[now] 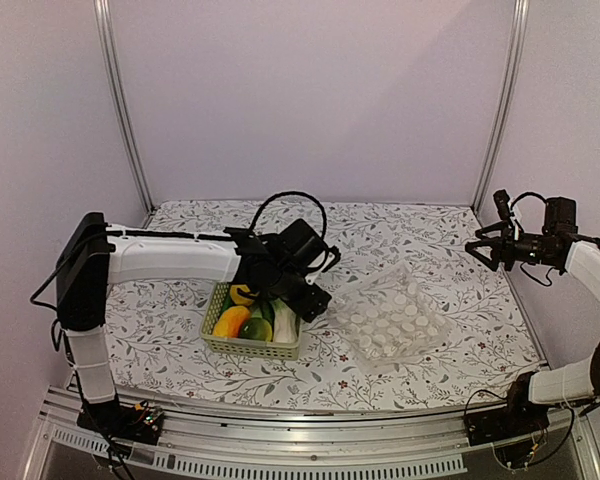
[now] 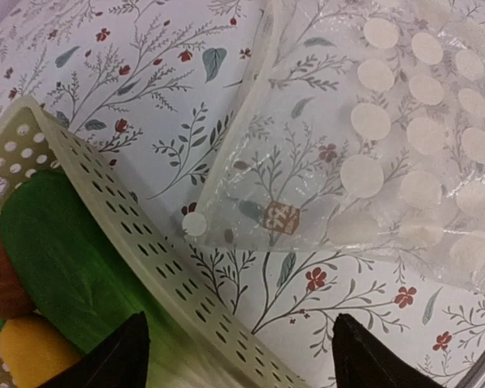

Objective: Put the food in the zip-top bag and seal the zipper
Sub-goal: Move the bin to the center of the board, then pick up the zipper food storage bag at the center of the board.

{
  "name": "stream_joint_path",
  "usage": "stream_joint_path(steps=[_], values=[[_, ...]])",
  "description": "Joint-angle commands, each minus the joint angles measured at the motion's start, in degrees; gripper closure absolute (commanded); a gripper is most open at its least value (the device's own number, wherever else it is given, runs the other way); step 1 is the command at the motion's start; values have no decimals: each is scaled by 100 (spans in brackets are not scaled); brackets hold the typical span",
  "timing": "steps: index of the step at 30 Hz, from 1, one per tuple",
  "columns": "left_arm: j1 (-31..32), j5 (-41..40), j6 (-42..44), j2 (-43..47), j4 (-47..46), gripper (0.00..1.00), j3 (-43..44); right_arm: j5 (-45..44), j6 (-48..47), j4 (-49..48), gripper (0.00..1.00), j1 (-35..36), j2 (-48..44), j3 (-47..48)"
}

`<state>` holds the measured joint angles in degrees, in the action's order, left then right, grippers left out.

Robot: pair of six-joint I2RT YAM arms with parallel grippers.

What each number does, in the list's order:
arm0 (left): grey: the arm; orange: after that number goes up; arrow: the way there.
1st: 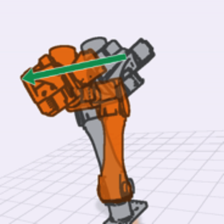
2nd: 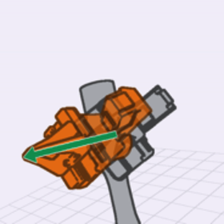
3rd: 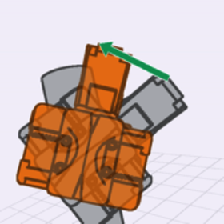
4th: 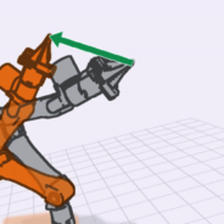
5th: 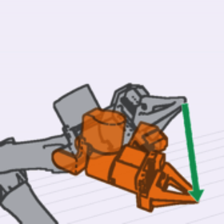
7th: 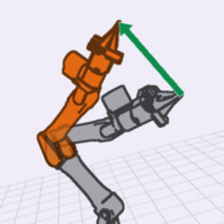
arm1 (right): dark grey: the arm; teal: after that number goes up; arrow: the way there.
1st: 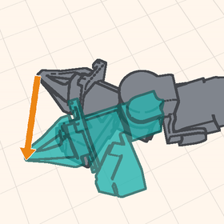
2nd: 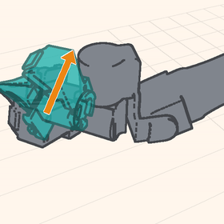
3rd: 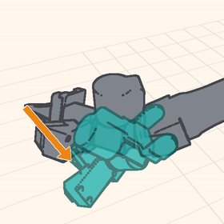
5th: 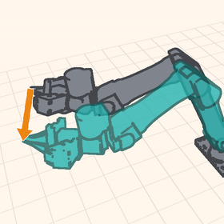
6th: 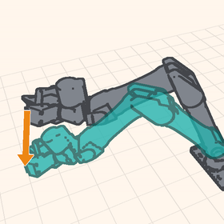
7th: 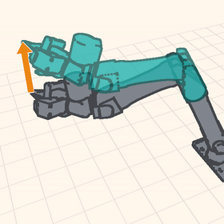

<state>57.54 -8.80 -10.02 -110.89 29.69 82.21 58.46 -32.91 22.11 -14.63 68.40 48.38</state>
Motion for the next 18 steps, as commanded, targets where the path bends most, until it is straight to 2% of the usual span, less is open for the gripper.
stream_joint_path(steps=[1, 5, 7, 13, 18], values=[[198, -393, 146, 420, 227, 22, 589, 43, -58, 82, 26, 7, 71, 144], [111, -246, -57, 133, -108, 21, 1102, 52, -74, 126, 26, 10, 125, 163], [22, 98, -85, -304, -54, 25, 1592, 27, -84, 127, 26, 13, 114, 159], [-123, 365, 46, -1566, 296, 27, 2942, 9, -108, 136, 26, 7, 103, 146], [-274, 480, -62, -2247, 525, 17, 3543, -1, -135, 161, 26, 12, 129, 163]])
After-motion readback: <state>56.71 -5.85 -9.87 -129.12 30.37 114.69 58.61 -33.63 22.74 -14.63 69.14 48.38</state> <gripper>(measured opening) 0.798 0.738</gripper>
